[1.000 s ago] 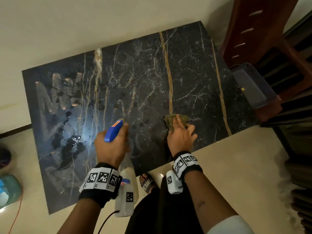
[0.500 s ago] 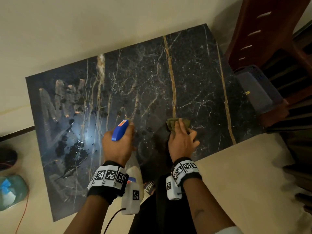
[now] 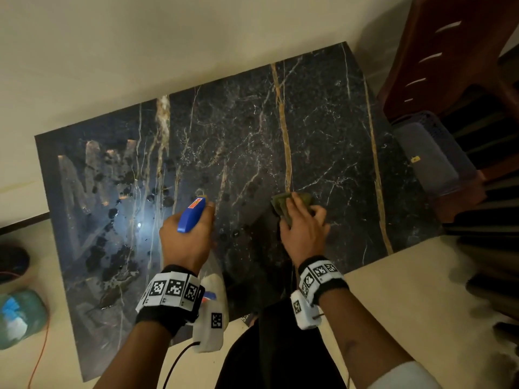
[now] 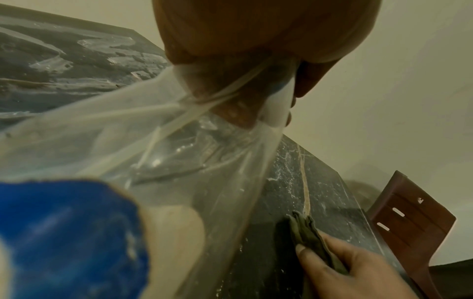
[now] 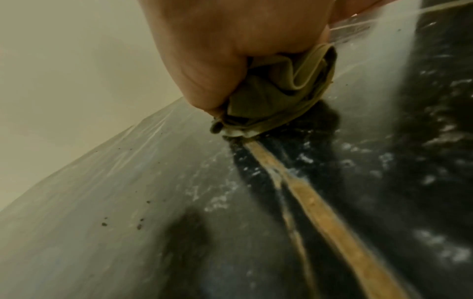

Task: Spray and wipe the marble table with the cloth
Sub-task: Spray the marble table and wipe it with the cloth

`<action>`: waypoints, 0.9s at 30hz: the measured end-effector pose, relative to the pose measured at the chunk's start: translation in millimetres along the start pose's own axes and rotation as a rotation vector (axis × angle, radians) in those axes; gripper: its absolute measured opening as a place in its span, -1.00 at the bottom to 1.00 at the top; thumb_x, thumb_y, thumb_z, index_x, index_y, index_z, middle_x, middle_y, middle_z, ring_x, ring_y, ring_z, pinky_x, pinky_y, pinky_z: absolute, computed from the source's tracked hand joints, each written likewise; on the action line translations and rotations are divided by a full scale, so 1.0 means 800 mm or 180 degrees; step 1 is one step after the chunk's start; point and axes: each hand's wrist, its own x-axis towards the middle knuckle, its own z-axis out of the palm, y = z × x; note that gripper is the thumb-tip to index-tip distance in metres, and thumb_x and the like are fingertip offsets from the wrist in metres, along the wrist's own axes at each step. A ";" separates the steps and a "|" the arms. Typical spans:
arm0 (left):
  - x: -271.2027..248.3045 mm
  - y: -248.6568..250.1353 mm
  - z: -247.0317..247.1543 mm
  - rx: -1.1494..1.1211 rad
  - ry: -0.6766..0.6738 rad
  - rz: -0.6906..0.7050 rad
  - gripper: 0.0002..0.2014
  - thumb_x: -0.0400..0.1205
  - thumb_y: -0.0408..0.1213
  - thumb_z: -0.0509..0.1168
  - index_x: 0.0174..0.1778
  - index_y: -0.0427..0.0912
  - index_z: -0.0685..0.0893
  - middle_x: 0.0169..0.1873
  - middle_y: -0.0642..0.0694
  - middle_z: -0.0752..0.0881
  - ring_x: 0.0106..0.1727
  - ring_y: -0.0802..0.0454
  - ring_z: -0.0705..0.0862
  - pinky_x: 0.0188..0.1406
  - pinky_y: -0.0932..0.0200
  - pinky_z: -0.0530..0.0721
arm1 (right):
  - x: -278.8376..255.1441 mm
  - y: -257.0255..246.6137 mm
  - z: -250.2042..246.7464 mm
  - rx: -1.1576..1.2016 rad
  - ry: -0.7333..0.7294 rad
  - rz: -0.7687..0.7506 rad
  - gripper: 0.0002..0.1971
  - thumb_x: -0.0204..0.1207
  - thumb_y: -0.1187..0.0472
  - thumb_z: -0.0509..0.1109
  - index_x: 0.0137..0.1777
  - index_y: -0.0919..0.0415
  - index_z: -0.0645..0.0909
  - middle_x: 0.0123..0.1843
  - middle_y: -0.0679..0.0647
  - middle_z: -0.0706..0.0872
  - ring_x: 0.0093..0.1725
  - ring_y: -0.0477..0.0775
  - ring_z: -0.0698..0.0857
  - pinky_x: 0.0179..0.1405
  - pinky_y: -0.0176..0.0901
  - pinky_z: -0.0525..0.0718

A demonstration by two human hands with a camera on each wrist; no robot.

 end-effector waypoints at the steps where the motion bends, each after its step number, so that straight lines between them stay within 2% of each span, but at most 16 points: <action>1: 0.001 -0.001 0.001 0.0041 -0.0011 -0.0014 -0.58 0.69 -0.07 0.46 -0.18 -0.45 0.75 -0.28 -0.46 0.75 -0.35 -0.40 0.76 -0.29 -0.25 0.84 | -0.004 -0.010 0.001 0.0010 0.0051 0.0076 -0.45 0.63 -0.09 0.34 0.62 -0.13 0.43 0.73 -0.29 0.24 0.38 0.16 0.34 0.19 0.11 0.42; 3: 0.002 -0.002 0.003 0.0095 -0.0042 -0.0078 -0.57 0.67 -0.02 0.46 -0.19 -0.41 0.75 -0.28 -0.43 0.77 -0.25 -0.46 0.79 -0.24 -0.30 0.86 | -0.017 -0.030 0.007 0.0062 -0.0051 -0.0121 -0.45 0.62 -0.06 0.35 0.63 -0.10 0.43 0.75 -0.22 0.23 0.37 0.21 0.35 0.19 0.08 0.40; 6: 0.003 -0.002 0.009 0.0197 -0.0087 -0.0089 -0.59 0.66 -0.03 0.45 -0.19 -0.39 0.74 -0.27 -0.40 0.77 -0.22 -0.45 0.80 -0.25 -0.23 0.87 | -0.037 -0.045 0.022 -0.0108 -0.0368 -0.1110 -0.50 0.62 0.00 0.33 0.58 -0.10 0.47 0.74 -0.22 0.26 0.39 0.27 0.39 0.17 0.14 0.46; 7: 0.004 0.000 0.011 0.0197 -0.0100 -0.0091 -0.59 0.67 -0.03 0.45 -0.19 -0.39 0.74 -0.27 -0.39 0.77 -0.23 -0.43 0.80 -0.29 -0.16 0.86 | -0.036 -0.043 0.022 -0.0147 -0.0425 -0.1266 -0.51 0.63 0.01 0.32 0.57 -0.12 0.48 0.73 -0.25 0.27 0.40 0.26 0.40 0.17 0.16 0.45; 8: 0.005 0.001 0.012 0.0164 -0.0092 -0.0103 -0.59 0.67 -0.03 0.45 -0.18 -0.40 0.74 -0.27 -0.39 0.77 -0.25 -0.41 0.80 -0.35 -0.07 0.84 | -0.030 -0.039 0.019 -0.0110 -0.0452 -0.1267 -0.52 0.64 0.02 0.30 0.57 -0.14 0.47 0.72 -0.29 0.27 0.42 0.23 0.39 0.17 0.15 0.43; 10: 0.009 0.003 0.014 0.0111 -0.0040 -0.0139 -0.58 0.68 -0.04 0.46 -0.17 -0.42 0.75 -0.30 -0.36 0.78 -0.32 -0.34 0.81 -0.39 -0.01 0.83 | -0.013 -0.028 0.009 0.0022 -0.0399 -0.0892 -0.52 0.65 0.01 0.31 0.58 -0.20 0.46 0.71 -0.36 0.26 0.43 0.15 0.35 0.19 0.09 0.38; 13: 0.014 0.009 0.011 0.0030 0.0043 -0.0158 -0.60 0.65 -0.03 0.48 -0.20 -0.38 0.78 -0.35 -0.32 0.78 -0.35 -0.33 0.80 -0.32 -0.19 0.88 | 0.012 -0.013 -0.004 0.0164 -0.0056 -0.0052 -0.52 0.65 -0.04 0.35 0.58 -0.25 0.46 0.68 -0.44 0.28 0.39 0.09 0.31 0.16 0.06 0.32; 15: 0.015 0.013 0.006 0.0074 0.0062 -0.0159 -0.60 0.64 -0.02 0.48 -0.23 -0.37 0.77 -0.33 -0.37 0.77 -0.35 -0.33 0.79 -0.30 -0.26 0.89 | 0.020 -0.018 -0.007 0.0261 0.0034 0.0265 -0.52 0.64 -0.03 0.37 0.56 -0.22 0.49 0.67 -0.44 0.30 0.38 0.10 0.30 0.18 0.13 0.37; 17: 0.016 0.019 0.004 0.0060 0.0080 -0.0141 -0.58 0.64 -0.02 0.47 -0.22 -0.39 0.76 -0.32 -0.40 0.77 -0.36 -0.32 0.79 -0.28 -0.28 0.88 | 0.017 -0.032 -0.011 0.0324 0.0040 0.0245 -0.51 0.63 0.00 0.40 0.56 -0.19 0.52 0.67 -0.40 0.33 0.40 0.13 0.33 0.19 0.12 0.38; 18: 0.017 0.022 0.004 0.0076 0.0084 -0.0132 -0.57 0.62 0.00 0.47 -0.22 -0.39 0.76 -0.32 -0.40 0.77 -0.34 -0.36 0.80 -0.27 -0.28 0.87 | 0.012 -0.040 -0.011 0.0314 -0.0036 0.0066 -0.52 0.63 0.01 0.39 0.56 -0.19 0.51 0.68 -0.39 0.33 0.42 0.14 0.33 0.18 0.09 0.37; 21: 0.022 0.031 0.006 0.0126 0.0049 -0.0070 -0.57 0.60 0.03 0.46 -0.23 -0.37 0.76 -0.30 -0.40 0.77 -0.26 -0.43 0.80 -0.29 -0.28 0.88 | -0.001 -0.052 -0.003 0.0017 -0.0521 -0.0880 -0.53 0.67 0.04 0.31 0.58 -0.21 0.45 0.71 -0.38 0.26 0.47 0.16 0.30 0.21 0.08 0.35; 22: 0.023 0.035 0.007 0.0128 0.0031 -0.0058 -0.58 0.61 0.01 0.46 -0.22 -0.36 0.75 -0.29 -0.41 0.77 -0.25 -0.43 0.80 -0.27 -0.31 0.87 | 0.002 -0.049 -0.005 -0.0012 -0.0596 -0.1030 -0.52 0.67 0.05 0.31 0.59 -0.22 0.44 0.71 -0.39 0.25 0.49 0.16 0.30 0.23 0.08 0.35; 24: 0.028 0.041 0.008 0.0109 0.0014 -0.0047 -0.59 0.63 -0.01 0.45 -0.23 -0.36 0.74 -0.30 -0.40 0.76 -0.23 -0.44 0.80 -0.23 -0.39 0.85 | 0.019 -0.037 -0.014 0.0050 -0.0520 -0.0901 -0.51 0.67 0.03 0.32 0.58 -0.26 0.43 0.69 -0.42 0.27 0.47 0.13 0.31 0.22 0.06 0.33; 27: 0.033 0.046 0.006 0.0079 0.0045 0.0041 -0.60 0.62 -0.02 0.45 -0.29 -0.34 0.71 -0.33 -0.38 0.74 -0.23 -0.48 0.78 -0.24 -0.44 0.83 | 0.044 -0.020 -0.020 0.0204 -0.0211 -0.0201 -0.52 0.64 0.00 0.36 0.56 -0.26 0.49 0.65 -0.43 0.35 0.41 0.07 0.32 0.12 -0.03 0.22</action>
